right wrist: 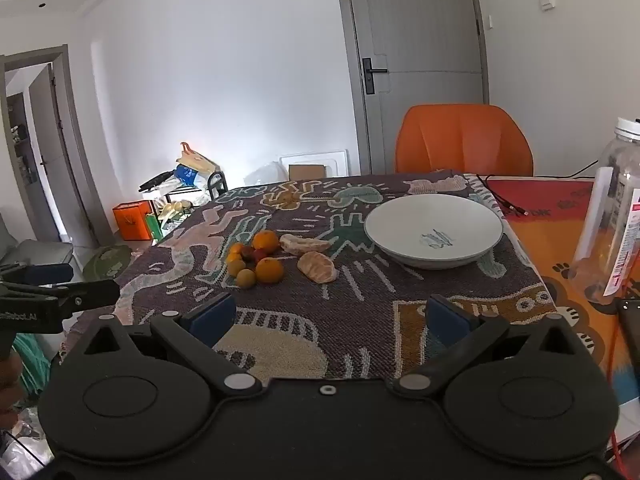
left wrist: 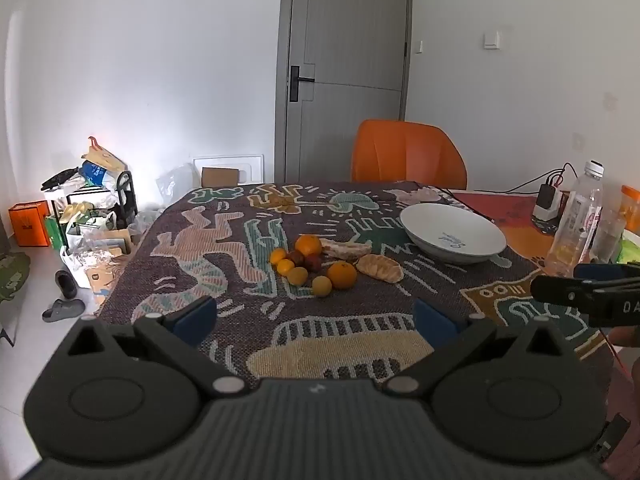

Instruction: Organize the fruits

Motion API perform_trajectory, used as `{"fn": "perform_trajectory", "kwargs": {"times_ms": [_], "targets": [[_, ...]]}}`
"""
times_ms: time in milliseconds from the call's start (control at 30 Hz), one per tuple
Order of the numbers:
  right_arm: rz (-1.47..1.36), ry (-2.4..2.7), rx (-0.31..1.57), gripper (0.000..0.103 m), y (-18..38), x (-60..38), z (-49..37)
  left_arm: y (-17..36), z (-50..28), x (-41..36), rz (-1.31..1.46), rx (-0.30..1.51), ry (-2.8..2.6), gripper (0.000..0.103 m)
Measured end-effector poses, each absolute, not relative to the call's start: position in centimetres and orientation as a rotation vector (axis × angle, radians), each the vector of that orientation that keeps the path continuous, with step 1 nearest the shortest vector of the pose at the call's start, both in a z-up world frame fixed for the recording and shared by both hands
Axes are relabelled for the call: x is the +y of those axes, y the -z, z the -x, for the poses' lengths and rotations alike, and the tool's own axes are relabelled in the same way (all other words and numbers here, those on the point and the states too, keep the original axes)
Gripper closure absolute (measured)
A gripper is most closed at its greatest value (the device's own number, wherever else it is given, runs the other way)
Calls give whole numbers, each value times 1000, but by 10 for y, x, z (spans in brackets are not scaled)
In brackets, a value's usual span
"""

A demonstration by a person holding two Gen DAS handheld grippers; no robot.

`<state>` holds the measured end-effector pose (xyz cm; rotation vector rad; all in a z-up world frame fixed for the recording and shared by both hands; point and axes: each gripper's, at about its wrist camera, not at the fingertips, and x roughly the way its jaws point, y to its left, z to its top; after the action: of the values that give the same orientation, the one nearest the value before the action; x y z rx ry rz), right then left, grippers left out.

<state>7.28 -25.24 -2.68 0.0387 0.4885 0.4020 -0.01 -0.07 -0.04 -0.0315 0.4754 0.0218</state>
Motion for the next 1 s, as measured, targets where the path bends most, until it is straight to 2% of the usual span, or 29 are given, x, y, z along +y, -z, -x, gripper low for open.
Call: {"fn": "perform_trajectory", "kwargs": {"times_ms": [1000], "targets": [[-21, -397, 489, 0, 32, -250, -72, -3, 3, 3, 42, 470, -25, 0]]}}
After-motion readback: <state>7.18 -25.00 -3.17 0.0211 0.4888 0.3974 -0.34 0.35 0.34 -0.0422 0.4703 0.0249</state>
